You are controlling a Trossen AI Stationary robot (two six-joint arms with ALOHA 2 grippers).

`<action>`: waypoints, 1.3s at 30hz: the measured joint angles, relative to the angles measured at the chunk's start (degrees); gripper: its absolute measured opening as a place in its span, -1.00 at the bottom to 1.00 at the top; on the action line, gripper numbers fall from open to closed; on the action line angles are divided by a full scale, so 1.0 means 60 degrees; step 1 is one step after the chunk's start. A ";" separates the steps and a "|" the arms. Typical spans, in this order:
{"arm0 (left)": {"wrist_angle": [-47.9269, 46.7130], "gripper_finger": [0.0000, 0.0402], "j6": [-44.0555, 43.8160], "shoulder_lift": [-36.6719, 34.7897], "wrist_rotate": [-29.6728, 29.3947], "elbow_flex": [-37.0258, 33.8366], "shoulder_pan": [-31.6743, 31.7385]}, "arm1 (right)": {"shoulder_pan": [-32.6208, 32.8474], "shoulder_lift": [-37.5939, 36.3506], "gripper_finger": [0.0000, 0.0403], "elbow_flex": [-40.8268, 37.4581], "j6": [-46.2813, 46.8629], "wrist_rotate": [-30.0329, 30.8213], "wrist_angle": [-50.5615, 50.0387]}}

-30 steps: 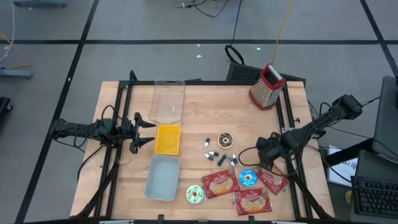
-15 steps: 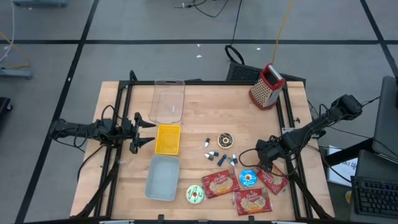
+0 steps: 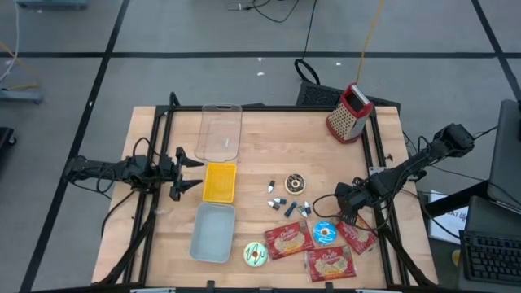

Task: Pick & Place Food Item
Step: Put the top right red popcorn bag into the white bin

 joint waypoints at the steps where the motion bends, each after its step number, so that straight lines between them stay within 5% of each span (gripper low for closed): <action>1: 0.0000 0.48 -0.0003 0.0001 0.0000 0.0000 0.0003 | 0.0000 0.0000 -0.21 0.0000 0.0000 0.0004 0.0002; 15: 0.0000 0.48 -0.0001 0.0000 0.0000 0.0000 0.0001 | -0.0020 0.0000 -0.96 0.0000 -0.0092 0.0093 0.0004; 39: -0.0002 0.48 -0.0002 -0.0001 0.0001 0.0000 0.0002 | -0.1452 0.0004 -1.00 0.0000 -0.1149 0.2806 0.2510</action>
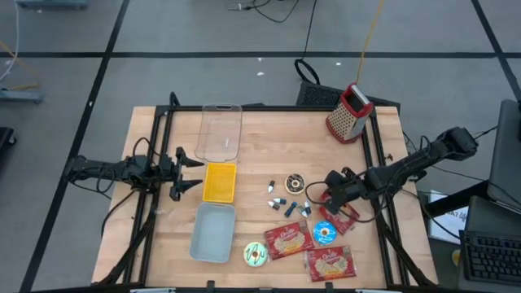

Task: Pick & Place Food Item
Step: Put the top right red popcorn bag into the white bin

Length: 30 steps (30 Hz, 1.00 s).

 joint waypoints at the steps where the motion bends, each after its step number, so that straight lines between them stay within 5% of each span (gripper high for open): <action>1: -0.0002 0.48 -0.0002 -0.0001 0.0001 0.0000 0.0000 | -0.0069 0.0000 -0.99 0.0000 -0.0050 0.0018 0.0055; 14: -0.0002 0.48 -0.0001 0.0000 -0.0001 0.0000 -0.0001 | -0.0413 0.0000 -1.00 0.0000 -0.1079 0.0008 0.0682; 30: -0.0002 0.48 0.0001 -0.0001 -0.0001 0.0000 -0.0002 | -0.0413 0.0000 -1.00 0.0000 -0.5004 0.0043 0.6201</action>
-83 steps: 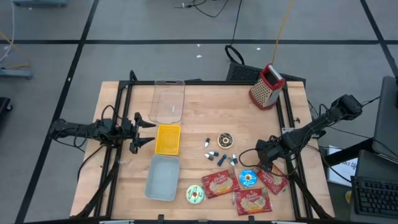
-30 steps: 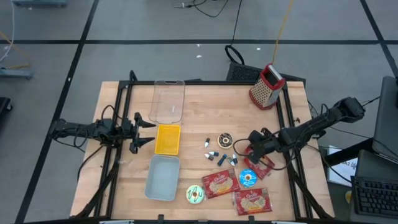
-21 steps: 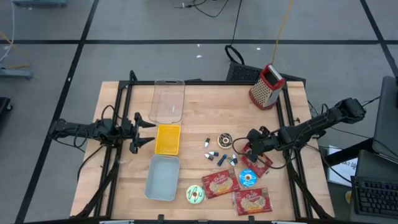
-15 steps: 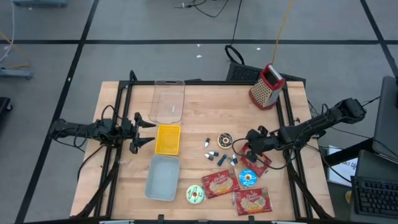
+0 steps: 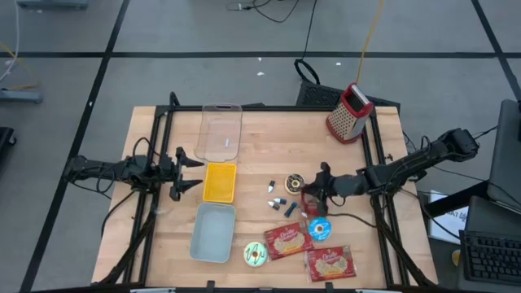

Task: Pick & Place Food Item
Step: Put the top right red popcorn bag into the white bin

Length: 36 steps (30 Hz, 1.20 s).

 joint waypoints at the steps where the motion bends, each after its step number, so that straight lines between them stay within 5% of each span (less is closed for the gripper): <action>1: 0.0002 0.48 -0.0003 -0.0001 0.0002 0.0000 0.0000 | 0.0000 0.0000 -1.00 0.0000 -0.0312 -0.0021 0.0354; 18: 0.0003 0.48 -0.0002 0.0001 0.0000 0.0000 0.0003 | 0.0007 0.0000 -1.00 0.0000 -0.2717 -0.0077 0.4232; 36: 0.1547 0.48 -0.0286 0.0003 -0.0270 0.0000 0.0004 | -0.0058 0.0046 -1.00 0.0000 -0.3114 -0.0067 0.5168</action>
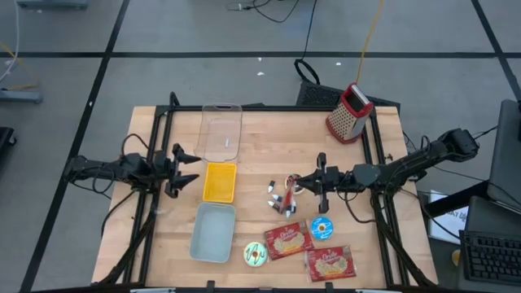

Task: Pick & Place Food Item
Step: Put the top right red popcorn bag into the white bin

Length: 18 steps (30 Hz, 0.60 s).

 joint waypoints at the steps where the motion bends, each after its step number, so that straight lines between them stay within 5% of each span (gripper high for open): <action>1: 0.0073 0.48 -0.0003 -0.0004 0.0004 0.0002 -0.0001 | -0.0004 0.0047 -1.00 0.0000 -0.0099 -0.0003 0.0036; 11: 0.0001 0.48 -0.0023 -0.0004 -0.0053 0.0004 0.0000 | -0.0642 0.0801 -1.00 0.0000 -0.0158 -0.0087 0.0923; 18: 0.0016 0.48 -0.0927 0.0000 -0.0739 0.0004 -0.0003 | -0.1204 0.2010 -1.00 0.0000 -0.0203 -0.1512 0.2658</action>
